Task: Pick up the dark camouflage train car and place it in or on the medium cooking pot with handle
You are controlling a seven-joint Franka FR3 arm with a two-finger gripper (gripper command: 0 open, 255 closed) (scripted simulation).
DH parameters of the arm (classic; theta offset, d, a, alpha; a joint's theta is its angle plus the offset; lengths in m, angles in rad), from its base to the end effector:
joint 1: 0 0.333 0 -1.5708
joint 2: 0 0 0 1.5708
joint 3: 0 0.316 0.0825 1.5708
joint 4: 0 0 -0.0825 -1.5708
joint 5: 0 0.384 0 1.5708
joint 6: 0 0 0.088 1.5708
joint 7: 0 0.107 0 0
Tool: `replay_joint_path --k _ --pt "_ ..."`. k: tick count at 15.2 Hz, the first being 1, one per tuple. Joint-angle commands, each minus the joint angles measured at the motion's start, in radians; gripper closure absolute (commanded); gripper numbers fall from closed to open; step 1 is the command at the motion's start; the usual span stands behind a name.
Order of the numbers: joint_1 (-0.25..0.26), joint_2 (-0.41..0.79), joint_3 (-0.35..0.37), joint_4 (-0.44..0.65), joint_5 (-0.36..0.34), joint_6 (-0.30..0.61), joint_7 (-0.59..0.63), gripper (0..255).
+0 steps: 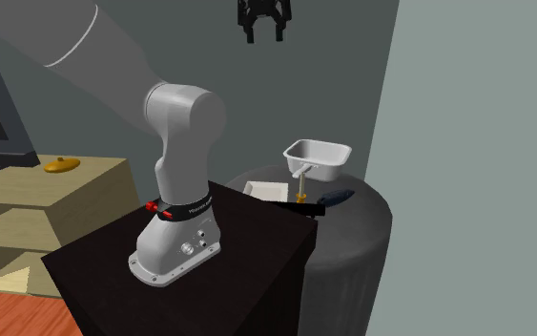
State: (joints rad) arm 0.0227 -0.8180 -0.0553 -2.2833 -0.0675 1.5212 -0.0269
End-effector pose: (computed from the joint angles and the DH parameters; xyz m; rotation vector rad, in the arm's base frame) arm 0.2927 -0.0239 0.6293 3.1123 0.0085 0.0847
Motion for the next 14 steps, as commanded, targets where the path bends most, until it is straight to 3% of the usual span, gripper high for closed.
replay_joint_path --k 1,14 --pt "0.0 0.0 0.0 0.0 0.0 0.0 0.0 0" --pt "-0.123 0.056 0.028 -0.399 0.025 0.431 0.305 0"
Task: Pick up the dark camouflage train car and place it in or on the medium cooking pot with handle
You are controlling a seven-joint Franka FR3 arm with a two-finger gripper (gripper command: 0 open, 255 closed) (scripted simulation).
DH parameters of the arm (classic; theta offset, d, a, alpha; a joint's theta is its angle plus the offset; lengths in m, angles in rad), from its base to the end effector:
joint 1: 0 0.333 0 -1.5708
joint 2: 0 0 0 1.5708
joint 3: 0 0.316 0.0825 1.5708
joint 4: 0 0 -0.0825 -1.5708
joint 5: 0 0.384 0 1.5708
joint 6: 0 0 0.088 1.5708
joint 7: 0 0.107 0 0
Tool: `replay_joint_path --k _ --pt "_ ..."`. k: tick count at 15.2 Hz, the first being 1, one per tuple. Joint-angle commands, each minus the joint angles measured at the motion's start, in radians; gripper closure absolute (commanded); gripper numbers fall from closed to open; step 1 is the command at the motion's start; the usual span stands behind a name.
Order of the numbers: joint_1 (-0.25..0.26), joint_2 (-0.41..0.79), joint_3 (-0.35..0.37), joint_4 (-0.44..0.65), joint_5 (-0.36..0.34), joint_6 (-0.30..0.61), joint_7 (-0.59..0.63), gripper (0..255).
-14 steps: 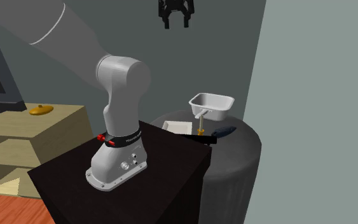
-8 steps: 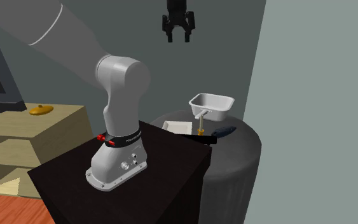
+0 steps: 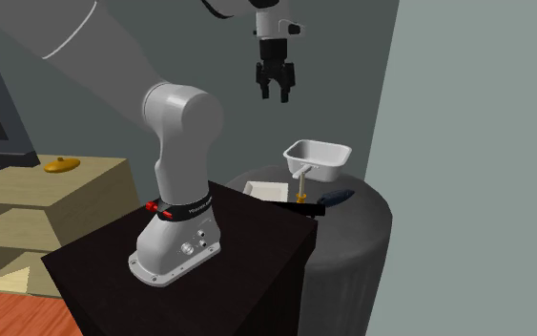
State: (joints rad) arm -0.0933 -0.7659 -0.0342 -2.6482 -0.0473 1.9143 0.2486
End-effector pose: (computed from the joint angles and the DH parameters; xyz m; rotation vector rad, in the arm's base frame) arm 0.3196 -0.0446 0.4745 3.0741 -0.5462 0.0518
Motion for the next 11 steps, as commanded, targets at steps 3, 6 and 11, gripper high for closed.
replay_joint_path --k 3,6,11 --pt "-0.034 0.056 0.014 -0.102 0.012 0.154 0.099 0" --pt "-0.06 0.128 0.023 -0.16 0.02 0.278 0.169 0" --pt "-0.101 0.296 0.037 -0.227 0.032 0.505 0.284 0"
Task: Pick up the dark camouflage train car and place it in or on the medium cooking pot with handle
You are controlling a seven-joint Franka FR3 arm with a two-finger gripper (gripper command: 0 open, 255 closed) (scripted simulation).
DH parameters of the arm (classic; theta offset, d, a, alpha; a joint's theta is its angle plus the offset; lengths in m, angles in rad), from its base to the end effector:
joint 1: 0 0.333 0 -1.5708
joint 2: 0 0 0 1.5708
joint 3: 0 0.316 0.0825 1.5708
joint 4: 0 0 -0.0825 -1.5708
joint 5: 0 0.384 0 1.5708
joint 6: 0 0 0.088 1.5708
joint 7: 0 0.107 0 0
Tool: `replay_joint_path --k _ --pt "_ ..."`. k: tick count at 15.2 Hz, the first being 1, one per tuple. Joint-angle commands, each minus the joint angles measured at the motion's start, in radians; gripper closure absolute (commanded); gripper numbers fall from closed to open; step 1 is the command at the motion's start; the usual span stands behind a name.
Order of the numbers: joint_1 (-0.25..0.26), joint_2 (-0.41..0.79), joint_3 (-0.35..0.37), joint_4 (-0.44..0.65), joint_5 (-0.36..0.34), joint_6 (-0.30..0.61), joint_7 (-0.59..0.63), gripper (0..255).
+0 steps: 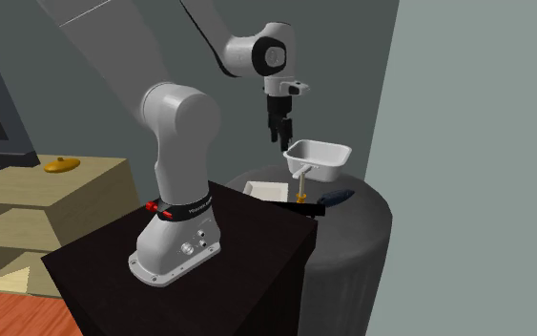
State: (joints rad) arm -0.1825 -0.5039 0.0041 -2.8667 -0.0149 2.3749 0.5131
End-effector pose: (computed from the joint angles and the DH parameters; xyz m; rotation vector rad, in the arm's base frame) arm 0.3320 -0.0602 0.3283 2.9514 -1.0462 0.0219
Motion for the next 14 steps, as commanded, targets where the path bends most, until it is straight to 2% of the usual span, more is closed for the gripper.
replay_joint_path --k 1,7,14 --pt "-0.02 0.074 0.002 -0.018 0.002 0.092 0.043 0" --pt "-0.066 0.362 0.016 -0.033 0.013 0.385 0.184 0" --pt "-0.092 0.726 0.01 0.025 0.037 0.683 0.326 0"
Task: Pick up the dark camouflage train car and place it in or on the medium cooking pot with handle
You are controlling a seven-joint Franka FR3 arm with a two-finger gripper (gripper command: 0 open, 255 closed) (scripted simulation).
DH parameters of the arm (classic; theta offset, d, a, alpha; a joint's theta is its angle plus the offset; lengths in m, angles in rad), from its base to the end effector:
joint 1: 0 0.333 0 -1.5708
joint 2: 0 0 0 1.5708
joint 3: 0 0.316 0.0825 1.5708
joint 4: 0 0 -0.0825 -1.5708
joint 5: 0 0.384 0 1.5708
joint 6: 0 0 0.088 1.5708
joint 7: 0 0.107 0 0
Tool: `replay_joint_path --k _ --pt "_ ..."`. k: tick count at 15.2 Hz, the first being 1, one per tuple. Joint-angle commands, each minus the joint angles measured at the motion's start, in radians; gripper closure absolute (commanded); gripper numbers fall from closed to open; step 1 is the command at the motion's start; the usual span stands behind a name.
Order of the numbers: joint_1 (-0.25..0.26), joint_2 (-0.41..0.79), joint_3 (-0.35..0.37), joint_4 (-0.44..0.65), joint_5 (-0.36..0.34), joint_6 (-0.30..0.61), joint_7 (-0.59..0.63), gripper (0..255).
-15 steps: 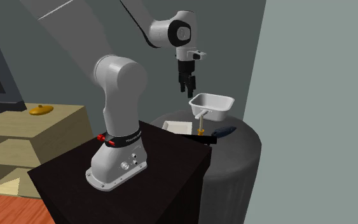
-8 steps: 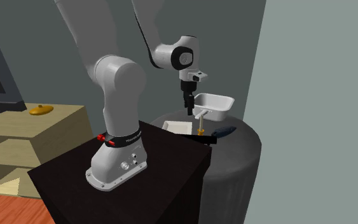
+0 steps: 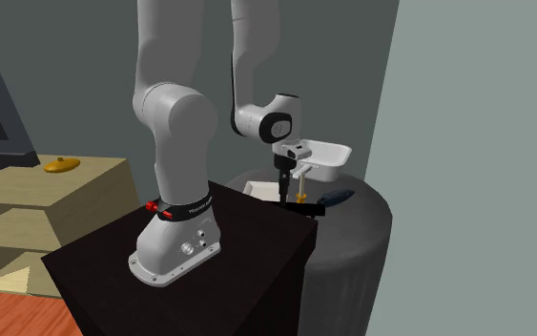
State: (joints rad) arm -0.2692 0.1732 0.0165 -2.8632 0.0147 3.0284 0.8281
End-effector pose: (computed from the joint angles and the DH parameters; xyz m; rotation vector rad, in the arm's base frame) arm 0.3341 -0.0870 0.1491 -2.6801 1.6352 0.0140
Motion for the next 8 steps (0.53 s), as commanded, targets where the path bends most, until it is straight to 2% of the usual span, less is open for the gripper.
replay_joint_path --k 1,8 --pt "-0.005 0.072 -0.003 0.026 0.008 0.046 0.01 0" --pt "-0.006 0.217 -0.001 0.067 0.008 0.151 0.01 0"
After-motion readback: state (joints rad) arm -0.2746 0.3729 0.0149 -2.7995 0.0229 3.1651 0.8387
